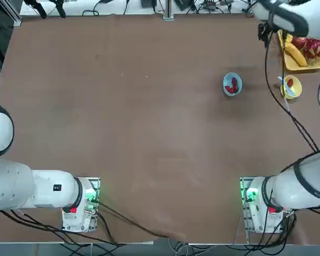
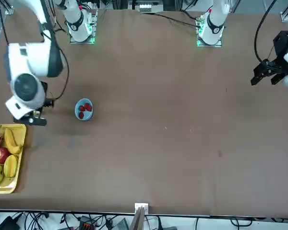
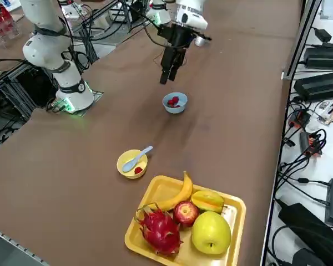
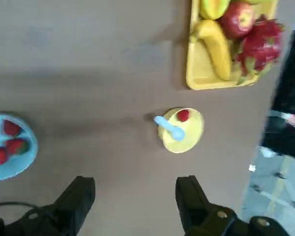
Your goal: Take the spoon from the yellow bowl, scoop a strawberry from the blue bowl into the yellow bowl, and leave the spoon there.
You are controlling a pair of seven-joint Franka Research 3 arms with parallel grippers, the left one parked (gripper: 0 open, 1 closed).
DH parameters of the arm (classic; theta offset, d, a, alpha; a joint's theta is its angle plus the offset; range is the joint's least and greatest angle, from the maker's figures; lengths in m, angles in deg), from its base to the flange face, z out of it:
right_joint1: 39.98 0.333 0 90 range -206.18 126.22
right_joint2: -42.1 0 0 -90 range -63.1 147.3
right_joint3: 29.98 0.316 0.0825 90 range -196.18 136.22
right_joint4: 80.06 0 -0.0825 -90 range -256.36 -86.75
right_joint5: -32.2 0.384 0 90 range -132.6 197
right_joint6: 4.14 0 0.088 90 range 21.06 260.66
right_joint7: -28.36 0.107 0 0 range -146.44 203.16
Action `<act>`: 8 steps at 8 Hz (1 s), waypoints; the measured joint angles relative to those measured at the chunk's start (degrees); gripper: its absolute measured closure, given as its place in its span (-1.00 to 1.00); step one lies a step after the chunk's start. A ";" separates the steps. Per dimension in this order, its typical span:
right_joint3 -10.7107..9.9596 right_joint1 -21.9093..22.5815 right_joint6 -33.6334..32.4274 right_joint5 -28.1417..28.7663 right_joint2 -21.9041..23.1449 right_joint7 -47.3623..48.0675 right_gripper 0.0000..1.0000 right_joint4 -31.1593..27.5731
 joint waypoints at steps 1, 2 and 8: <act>-0.12 -2.22 -0.35 5.02 1.99 -3.12 -1.00 1.09; -0.21 -4.10 -0.84 9.07 3.92 -5.35 -1.00 2.17; -1.31 -5.10 -1.05 23.74 12.09 -5.64 -1.00 3.37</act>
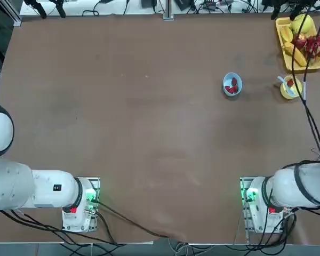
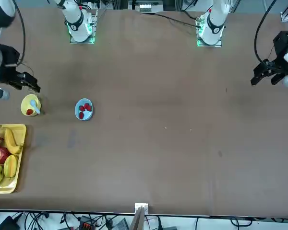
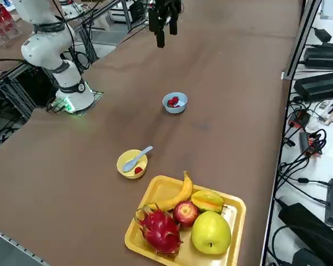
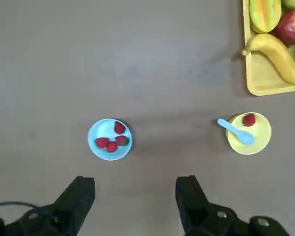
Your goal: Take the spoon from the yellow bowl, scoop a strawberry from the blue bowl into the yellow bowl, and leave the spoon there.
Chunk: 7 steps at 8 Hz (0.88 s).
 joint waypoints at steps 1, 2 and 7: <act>-0.23 0.00 -0.05 0.52 1.50 -0.01 -1.00 -0.47; -0.25 0.01 -0.03 0.66 2.79 0.00 -1.00 -1.15; -5.41 3.60 -0.03 0.77 5.08 -1.61 -1.00 -3.54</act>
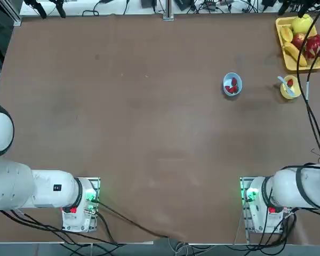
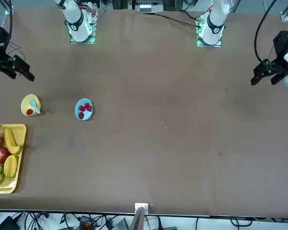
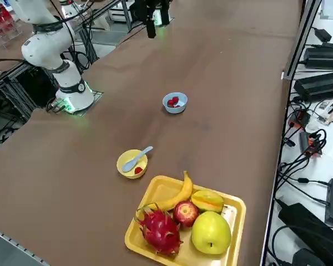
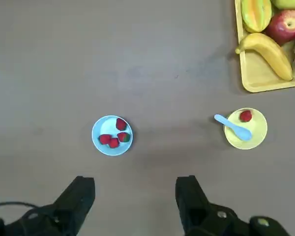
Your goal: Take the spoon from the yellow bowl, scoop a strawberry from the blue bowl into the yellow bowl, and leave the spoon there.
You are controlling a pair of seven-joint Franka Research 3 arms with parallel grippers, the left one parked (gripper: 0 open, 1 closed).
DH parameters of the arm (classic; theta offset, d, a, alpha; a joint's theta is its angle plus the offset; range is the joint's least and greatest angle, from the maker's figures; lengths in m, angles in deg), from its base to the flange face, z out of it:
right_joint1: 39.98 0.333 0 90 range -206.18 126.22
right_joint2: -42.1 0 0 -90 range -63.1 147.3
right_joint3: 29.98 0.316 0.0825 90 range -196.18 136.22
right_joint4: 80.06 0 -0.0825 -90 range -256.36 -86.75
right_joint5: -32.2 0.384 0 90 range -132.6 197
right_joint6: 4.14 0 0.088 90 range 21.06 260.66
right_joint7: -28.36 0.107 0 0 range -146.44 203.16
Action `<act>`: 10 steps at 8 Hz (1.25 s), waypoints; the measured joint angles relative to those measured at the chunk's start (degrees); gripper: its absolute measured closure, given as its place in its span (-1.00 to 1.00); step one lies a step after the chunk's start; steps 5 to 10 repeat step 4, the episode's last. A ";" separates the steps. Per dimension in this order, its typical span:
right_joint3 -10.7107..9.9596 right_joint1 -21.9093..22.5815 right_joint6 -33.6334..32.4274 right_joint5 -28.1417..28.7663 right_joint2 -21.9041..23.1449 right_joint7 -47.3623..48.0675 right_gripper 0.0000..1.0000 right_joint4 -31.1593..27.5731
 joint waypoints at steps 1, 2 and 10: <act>-2.08 1.74 0.05 0.00 0.33 -0.90 -1.00 -0.61; -2.64 2.39 0.10 0.01 0.47 -1.13 -1.00 -0.84; -2.64 3.05 0.15 0.01 0.72 -1.11 -1.00 -0.75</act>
